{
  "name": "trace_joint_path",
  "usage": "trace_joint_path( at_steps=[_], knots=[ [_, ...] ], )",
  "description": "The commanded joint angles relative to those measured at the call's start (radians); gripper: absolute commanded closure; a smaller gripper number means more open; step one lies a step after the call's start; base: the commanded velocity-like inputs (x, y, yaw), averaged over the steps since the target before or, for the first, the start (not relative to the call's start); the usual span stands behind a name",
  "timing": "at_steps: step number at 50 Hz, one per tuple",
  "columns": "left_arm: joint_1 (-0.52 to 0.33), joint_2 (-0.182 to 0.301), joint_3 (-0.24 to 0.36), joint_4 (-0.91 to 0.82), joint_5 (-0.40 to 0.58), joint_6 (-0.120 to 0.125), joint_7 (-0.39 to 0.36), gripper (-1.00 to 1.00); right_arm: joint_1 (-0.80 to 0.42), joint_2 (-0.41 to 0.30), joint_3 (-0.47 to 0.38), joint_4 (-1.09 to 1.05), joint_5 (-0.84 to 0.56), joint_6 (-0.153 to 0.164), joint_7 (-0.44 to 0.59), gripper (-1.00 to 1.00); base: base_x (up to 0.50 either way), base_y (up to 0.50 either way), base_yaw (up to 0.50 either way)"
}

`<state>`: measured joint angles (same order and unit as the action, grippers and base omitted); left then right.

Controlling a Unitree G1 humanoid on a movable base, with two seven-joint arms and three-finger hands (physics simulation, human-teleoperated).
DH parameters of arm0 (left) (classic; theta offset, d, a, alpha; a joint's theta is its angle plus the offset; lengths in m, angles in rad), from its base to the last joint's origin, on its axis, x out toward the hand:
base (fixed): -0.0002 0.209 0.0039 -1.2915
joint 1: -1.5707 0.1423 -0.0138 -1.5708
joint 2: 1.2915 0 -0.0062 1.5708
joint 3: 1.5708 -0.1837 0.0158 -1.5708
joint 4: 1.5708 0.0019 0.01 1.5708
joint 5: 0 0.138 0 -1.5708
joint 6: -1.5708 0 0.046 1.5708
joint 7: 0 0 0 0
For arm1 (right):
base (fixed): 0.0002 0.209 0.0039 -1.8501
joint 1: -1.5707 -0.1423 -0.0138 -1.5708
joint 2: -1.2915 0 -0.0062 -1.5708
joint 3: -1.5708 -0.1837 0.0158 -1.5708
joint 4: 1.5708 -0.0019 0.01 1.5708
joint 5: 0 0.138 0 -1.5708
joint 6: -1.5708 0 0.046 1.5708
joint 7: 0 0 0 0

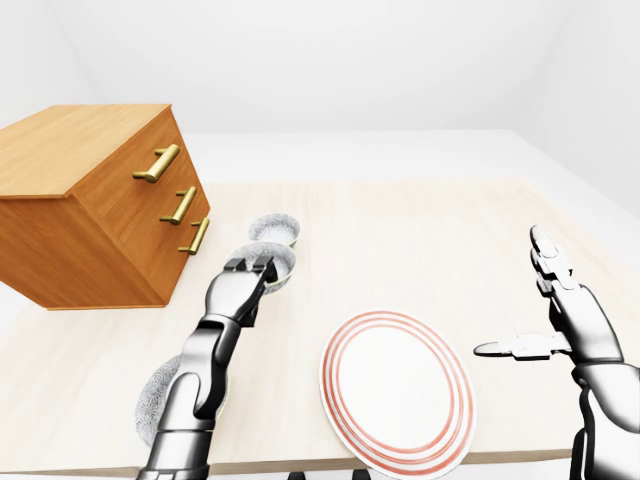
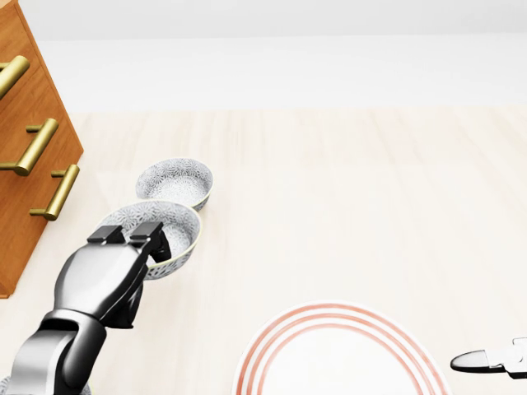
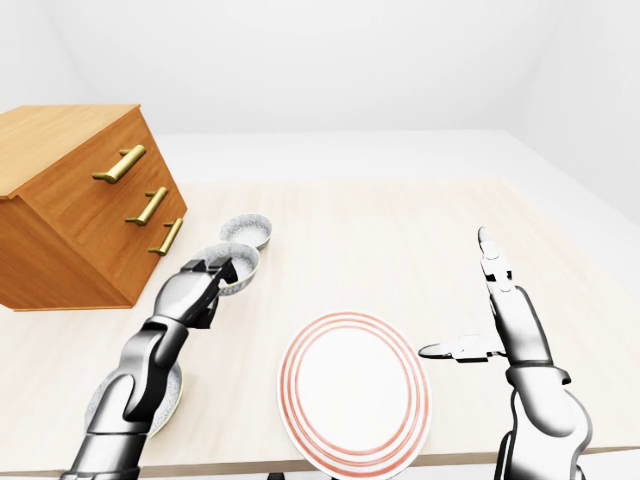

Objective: Put the bowl in the middle on the plate.

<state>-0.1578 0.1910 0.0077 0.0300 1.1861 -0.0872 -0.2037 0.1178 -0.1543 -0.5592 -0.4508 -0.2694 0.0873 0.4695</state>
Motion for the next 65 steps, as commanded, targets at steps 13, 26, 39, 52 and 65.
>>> trace_joint_path(
  at_steps=[13, 26, 39, 52, 65],
  knots=[
    [0.18, -0.1, -0.106, -0.269, 0.046, 0.0, -0.018, 1.0, 0.0, 0.0, 0.001, 0.006, -0.001, 0.0, -0.004, -1.0, 0.0, 0.0, 0.0],
    [0.244, -0.135, -0.17, -0.396, 0.022, 0.0, -0.061, 1.0, -0.001, -0.001, 0.004, 0.003, -0.004, 0.0, -0.003, -1.0, 0.0, 0.0, 0.0],
    [0.198, -0.168, -0.227, -0.528, 0.026, 0.0, -0.167, 1.0, -0.001, -0.001, 0.004, 0.0, -0.003, 0.0, 0.0, -1.0, 0.0, 0.0, 0.0],
    [0.266, -0.153, -0.296, -0.53, 0.076, 0.0, -0.123, 1.0, 0.001, 0.001, 0.002, -0.002, -0.004, 0.0, 0.002, -1.0, 0.0, 0.0, 0.0],
    [0.309, -0.143, -0.356, -0.526, 0.109, 0.0, -0.098, 1.0, -0.001, -0.001, 0.001, -0.002, -0.004, 0.0, 0.003, -1.0, 0.0, 0.0, 0.0]
  ],
)
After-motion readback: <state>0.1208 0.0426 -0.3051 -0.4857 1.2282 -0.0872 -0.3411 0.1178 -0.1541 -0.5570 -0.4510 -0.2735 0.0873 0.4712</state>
